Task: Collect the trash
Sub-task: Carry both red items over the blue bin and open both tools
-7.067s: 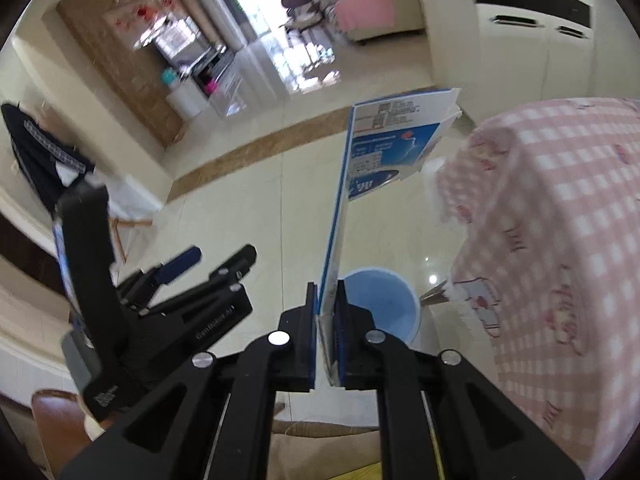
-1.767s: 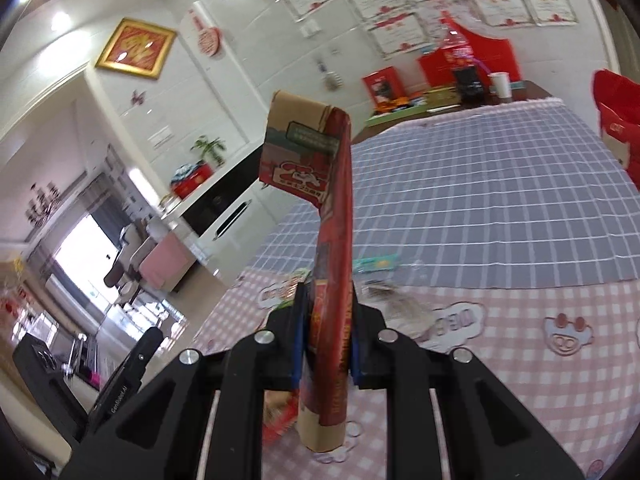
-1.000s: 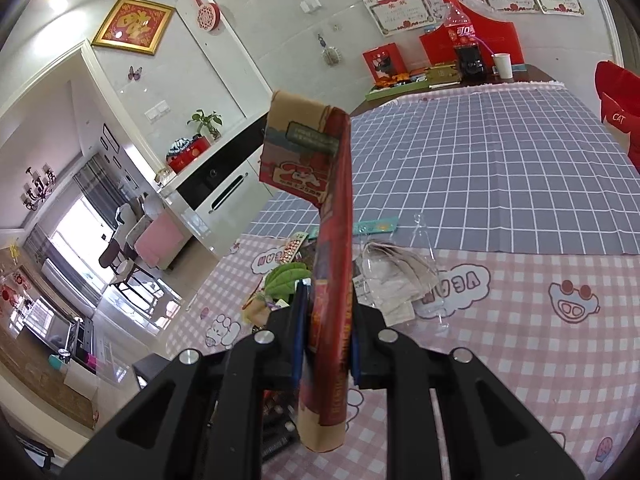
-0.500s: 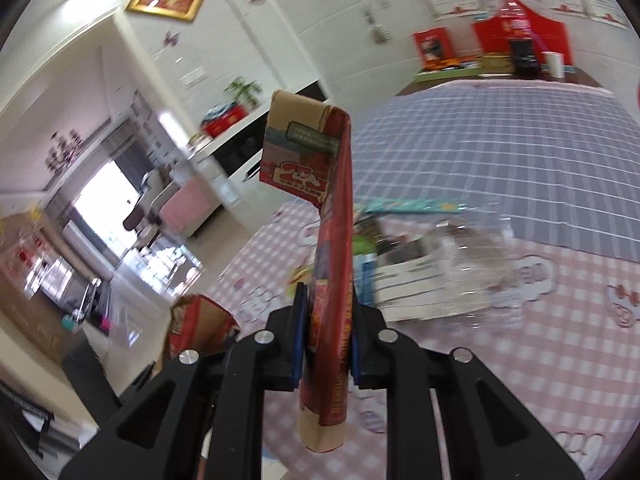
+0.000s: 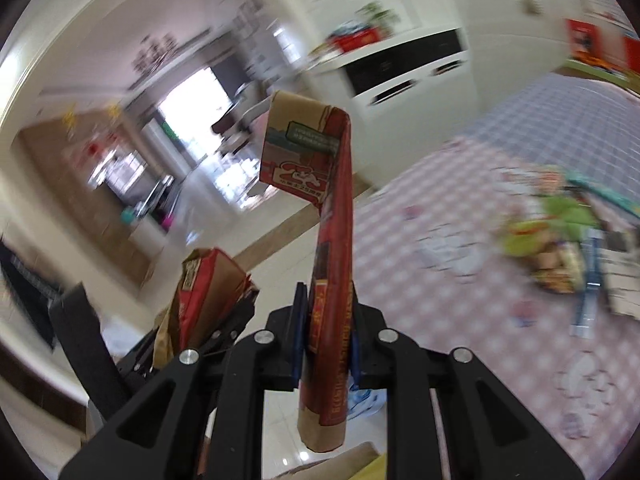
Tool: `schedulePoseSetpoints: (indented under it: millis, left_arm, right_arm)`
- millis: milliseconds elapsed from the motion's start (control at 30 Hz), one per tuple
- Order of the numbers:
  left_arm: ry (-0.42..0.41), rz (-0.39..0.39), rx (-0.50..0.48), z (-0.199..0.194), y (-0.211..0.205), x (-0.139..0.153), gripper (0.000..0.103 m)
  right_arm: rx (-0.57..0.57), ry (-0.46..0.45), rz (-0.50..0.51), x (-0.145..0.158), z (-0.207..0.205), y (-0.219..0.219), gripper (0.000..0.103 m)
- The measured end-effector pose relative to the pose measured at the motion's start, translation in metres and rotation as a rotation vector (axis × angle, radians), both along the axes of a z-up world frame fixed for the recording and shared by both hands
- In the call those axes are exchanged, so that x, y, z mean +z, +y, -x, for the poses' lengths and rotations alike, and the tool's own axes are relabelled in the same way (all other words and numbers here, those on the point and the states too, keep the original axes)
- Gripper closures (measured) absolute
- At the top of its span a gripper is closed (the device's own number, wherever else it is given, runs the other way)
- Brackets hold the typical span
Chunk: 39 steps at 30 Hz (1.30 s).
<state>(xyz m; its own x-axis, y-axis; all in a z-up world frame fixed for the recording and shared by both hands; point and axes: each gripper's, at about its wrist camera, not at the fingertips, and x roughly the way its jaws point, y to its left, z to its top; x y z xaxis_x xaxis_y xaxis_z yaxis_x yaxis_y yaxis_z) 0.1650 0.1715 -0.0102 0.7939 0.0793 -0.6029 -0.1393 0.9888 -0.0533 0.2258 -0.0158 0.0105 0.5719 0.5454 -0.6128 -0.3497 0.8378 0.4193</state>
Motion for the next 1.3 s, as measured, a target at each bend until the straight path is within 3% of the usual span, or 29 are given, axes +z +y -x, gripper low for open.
schedulePoseSetpoints:
  millis: [200,367,433,833,933,967,1000,1033,1067,1167,1300]
  left_arm:
    - [0.065,0.02,0.155,0.013,0.058,-0.022,0.052]
    - [0.12,0.021,0.231,0.014,0.081,-0.046,0.049]
    - [0.136,-0.014,0.249,0.012,0.086,-0.055,0.024]
    - [0.168,0.01,0.372,0.013,0.136,-0.067,0.023]
    - [0.19,0.007,0.393,0.02,0.144,-0.074,0.023]
    - [0.196,0.009,0.397,0.022,0.146,-0.076,0.023]
    - [0.204,0.011,0.4,0.024,0.148,-0.079,0.023]
    - [0.212,0.01,0.405,0.025,0.149,-0.081,0.023]
    - [0.221,0.007,0.413,0.028,0.15,-0.083,0.023]
    - [0.238,0.009,0.428,0.031,0.152,-0.089,0.023]
    - [0.264,0.025,0.446,0.033,0.158,-0.097,0.023]
  right_arm:
    - [0.161,0.035,0.084,-0.019,0.0,0.077,0.085]
    - [0.215,0.07,0.145,-0.041,-0.006,0.115,0.085]
    - [0.222,0.088,0.158,-0.047,-0.011,0.123,0.085]
    - [0.247,0.122,0.248,-0.075,-0.026,0.153,0.085]
    - [0.269,0.14,0.278,-0.084,-0.027,0.172,0.081]
    - [0.266,0.145,0.282,-0.087,-0.029,0.177,0.073]
    - [0.277,0.146,0.281,-0.088,-0.03,0.181,0.039]
    - [0.292,0.147,0.285,-0.088,-0.031,0.186,0.023]
    - [0.299,0.132,0.28,-0.085,-0.031,0.189,0.016]
    - [0.297,0.026,0.271,-0.074,-0.023,0.194,0.016]
    - [0.342,0.032,0.288,-0.072,-0.019,0.201,0.016]
